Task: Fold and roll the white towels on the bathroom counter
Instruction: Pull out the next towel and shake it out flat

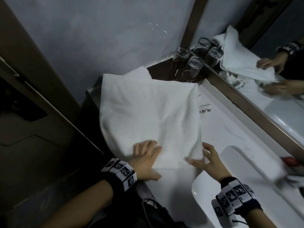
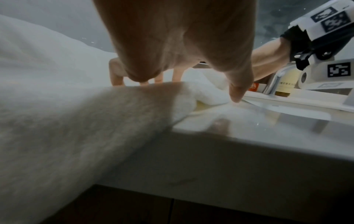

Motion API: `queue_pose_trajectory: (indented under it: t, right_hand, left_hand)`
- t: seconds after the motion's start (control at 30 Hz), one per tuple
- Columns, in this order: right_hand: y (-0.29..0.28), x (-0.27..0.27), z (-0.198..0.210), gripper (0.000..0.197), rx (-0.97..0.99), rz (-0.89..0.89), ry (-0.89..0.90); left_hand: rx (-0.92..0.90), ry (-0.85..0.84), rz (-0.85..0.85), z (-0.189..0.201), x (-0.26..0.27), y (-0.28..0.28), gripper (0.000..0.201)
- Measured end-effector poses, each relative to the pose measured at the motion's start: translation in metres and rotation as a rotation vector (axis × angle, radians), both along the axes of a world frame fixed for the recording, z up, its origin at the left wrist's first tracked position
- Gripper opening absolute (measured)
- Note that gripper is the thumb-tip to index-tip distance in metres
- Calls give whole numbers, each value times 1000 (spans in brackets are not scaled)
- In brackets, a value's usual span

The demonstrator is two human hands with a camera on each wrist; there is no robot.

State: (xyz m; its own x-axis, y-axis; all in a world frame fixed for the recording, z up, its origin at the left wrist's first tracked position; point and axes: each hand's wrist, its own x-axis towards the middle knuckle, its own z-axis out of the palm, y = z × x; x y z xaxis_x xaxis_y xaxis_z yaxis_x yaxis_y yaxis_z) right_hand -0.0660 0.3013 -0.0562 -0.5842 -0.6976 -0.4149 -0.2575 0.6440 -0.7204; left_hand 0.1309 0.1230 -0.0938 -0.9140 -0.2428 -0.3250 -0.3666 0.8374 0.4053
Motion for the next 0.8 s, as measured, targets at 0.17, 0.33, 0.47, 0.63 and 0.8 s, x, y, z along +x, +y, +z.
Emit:
queue_pose_trajectory:
  t: [0.17, 0.33, 0.47, 0.63, 0.8]
  right_hand:
    - [15, 2, 12, 18, -106, -6, 12]
    - [16, -4, 18, 42, -250, -210, -96]
    - [16, -12, 14, 35, -245, -276, -44]
    - [27, -27, 2, 32, -98, -282, 91]
    - [31, -20, -9, 30, 147, -161, 108]
  left_hand:
    - [-182, -25, 84, -6, -15, 26, 84]
    - [-267, -78, 192, -6, -29, 46, 77]
    - [-337, -23, 209, 5, -28, 43, 66]
    - [-546, 75, 144, 10, 12, 19, 40]
    - [-555, 131, 96, 13, 61, -1, 53]
